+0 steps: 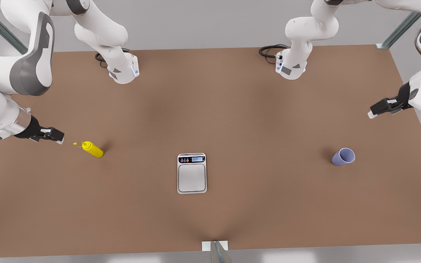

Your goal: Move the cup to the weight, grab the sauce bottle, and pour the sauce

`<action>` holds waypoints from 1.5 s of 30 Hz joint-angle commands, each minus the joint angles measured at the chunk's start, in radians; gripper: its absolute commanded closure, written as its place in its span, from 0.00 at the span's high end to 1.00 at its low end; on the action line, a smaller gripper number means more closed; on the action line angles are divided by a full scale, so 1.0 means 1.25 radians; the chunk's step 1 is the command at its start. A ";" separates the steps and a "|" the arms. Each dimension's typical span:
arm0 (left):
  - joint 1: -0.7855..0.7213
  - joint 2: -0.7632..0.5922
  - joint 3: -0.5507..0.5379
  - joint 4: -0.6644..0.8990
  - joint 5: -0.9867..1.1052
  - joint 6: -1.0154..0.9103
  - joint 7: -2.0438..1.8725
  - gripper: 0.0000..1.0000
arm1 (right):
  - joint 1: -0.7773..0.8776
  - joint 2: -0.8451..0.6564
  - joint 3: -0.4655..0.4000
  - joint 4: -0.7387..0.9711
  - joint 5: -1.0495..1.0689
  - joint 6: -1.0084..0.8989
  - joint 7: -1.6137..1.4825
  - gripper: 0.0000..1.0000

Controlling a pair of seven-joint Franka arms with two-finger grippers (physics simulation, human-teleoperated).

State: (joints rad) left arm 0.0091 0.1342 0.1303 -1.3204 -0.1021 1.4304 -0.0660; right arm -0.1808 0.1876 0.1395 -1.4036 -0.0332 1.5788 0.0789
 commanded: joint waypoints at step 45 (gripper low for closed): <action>0.153 0.349 -0.015 -0.415 -0.008 0.650 0.099 0.21 | -0.405 0.513 -0.002 -0.227 0.726 -0.089 -1.975 1.00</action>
State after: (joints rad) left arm 0.1988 0.5707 0.1120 -1.8364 -0.1124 2.2418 0.0583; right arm -0.6790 0.8283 0.1371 -1.6874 0.8757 1.4680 -2.3905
